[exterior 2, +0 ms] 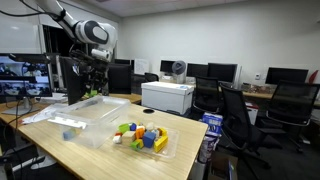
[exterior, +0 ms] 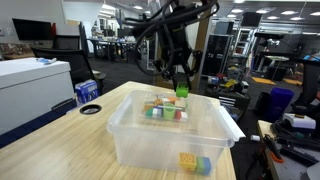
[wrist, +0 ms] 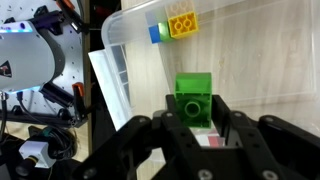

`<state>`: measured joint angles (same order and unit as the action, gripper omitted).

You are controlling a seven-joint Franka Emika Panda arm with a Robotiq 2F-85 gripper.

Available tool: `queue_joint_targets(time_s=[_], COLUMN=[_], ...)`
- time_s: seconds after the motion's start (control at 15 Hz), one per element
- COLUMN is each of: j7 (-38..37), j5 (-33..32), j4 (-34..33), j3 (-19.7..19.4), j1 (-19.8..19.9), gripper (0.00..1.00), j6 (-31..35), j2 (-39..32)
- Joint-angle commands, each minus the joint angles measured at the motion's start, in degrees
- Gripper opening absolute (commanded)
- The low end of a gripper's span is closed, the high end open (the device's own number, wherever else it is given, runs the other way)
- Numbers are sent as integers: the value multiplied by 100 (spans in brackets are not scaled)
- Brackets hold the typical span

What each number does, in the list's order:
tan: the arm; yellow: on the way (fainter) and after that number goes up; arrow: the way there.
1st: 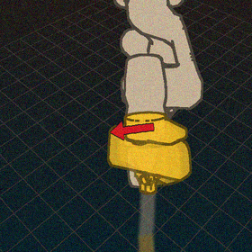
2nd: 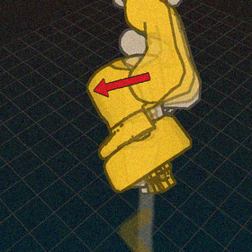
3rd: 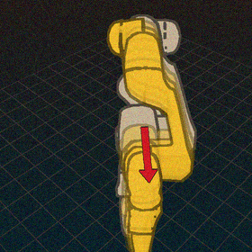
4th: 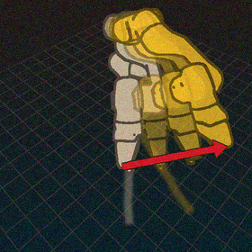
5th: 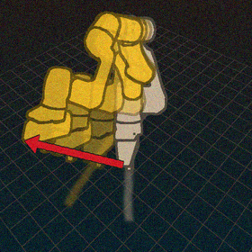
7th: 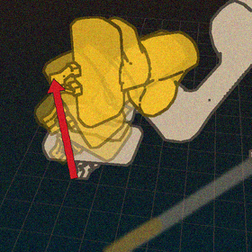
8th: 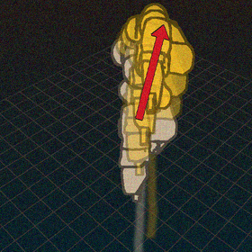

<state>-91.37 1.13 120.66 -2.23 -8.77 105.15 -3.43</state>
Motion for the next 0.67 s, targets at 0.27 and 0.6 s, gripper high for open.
queue_joint_targets(time_s=[0.27,0.6], j7=[-651,-684], j5=[-762,-1060], j4=[-132,-739], j3=[-206,-497], j1=[945,1438], gripper=[13,13], j6=[146,167], j2=[485,-21])
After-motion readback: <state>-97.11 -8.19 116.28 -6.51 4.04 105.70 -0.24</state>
